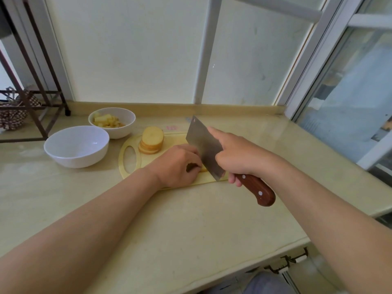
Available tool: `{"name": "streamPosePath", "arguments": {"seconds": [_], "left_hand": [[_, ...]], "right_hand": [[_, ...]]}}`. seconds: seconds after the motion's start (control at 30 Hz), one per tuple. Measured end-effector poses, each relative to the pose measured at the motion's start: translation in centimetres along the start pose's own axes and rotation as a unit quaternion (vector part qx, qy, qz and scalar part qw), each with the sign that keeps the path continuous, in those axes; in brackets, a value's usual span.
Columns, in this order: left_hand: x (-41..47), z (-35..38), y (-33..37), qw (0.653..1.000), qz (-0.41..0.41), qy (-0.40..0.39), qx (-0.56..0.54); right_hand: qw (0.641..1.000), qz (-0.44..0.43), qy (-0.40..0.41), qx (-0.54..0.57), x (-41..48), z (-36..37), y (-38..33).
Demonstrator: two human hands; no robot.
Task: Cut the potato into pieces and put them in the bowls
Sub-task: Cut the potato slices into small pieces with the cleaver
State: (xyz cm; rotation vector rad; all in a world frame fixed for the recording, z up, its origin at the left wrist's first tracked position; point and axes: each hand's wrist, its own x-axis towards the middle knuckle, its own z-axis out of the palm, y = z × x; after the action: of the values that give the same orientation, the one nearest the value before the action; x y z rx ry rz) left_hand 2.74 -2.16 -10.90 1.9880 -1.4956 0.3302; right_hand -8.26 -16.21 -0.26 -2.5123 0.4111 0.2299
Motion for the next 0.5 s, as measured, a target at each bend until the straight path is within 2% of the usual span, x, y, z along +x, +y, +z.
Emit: {"name": "streamPosePath", "arguments": {"seconds": [0.5], "left_hand": [[-0.1, -0.2, 0.0, 1.0, 0.004, 0.007, 0.0]], "right_hand": [[0.999, 0.004, -0.036, -0.023, -1.5, 0.1, -0.6]]}}
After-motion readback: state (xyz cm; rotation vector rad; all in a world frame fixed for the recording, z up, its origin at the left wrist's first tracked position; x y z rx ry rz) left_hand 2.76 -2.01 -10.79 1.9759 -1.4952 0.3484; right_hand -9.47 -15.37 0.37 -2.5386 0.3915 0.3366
